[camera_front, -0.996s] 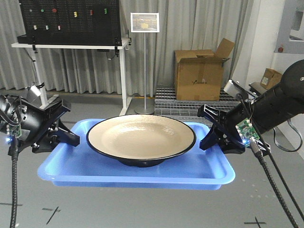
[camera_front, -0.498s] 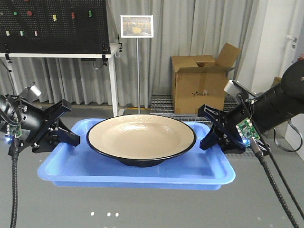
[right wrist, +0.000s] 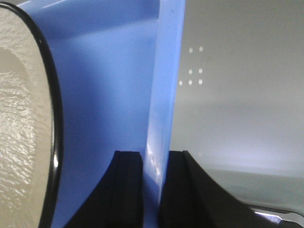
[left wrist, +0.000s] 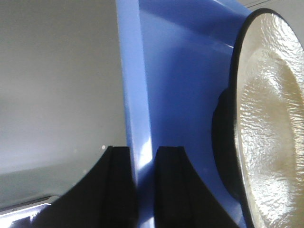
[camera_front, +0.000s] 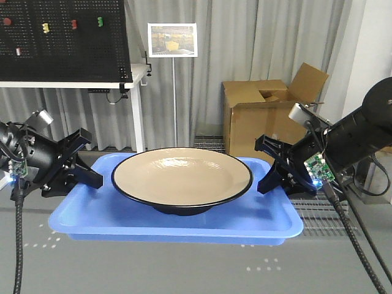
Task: Place disk in tray to left cabinet
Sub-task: 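Hold the tray level with both grippers while the base drives to the cabinet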
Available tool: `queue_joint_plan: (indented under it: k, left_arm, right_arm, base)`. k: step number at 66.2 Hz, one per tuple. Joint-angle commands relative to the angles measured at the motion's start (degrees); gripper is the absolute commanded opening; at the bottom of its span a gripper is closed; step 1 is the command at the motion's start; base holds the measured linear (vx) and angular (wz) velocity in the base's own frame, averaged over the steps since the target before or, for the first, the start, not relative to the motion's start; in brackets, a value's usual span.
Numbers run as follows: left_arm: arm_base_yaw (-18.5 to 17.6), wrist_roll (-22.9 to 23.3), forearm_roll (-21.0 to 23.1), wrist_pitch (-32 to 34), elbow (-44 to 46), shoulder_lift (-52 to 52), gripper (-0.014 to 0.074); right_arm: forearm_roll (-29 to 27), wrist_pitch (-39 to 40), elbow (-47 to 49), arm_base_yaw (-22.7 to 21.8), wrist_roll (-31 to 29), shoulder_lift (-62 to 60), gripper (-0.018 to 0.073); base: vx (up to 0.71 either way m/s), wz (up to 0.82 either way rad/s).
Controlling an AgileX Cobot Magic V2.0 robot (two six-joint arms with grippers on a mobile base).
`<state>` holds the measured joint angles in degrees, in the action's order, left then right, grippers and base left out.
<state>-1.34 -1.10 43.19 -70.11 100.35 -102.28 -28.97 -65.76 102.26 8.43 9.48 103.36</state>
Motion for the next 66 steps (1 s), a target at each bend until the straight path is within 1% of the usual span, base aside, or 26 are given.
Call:
queue_joint_plan:
  k: [1,36,66]
  left_arm:
    - [-1.73,0.62,11.32,-1.67,2.18,3.34,0.0]
    - [-1.73,0.62,11.27,-1.67,2.18,3.34,0.0]
    - [-1.73,0.62,11.28,-1.61,2.18,3.34,0.0]
  right_arm:
    - [-9.56,2.13,2.16,1.33,-0.33,-3.43,-0.0004]
    - [-9.57,2.14,2.16,1.33,-0.33,-3.43,-0.0004]
    - [-9.57,2.14,2.16,1.33,-0.33,-3.43,-0.0004]
  base:
    - [0.64,-0.04]
    - [0.61,-0.06]
    - [0.53,-0.05]
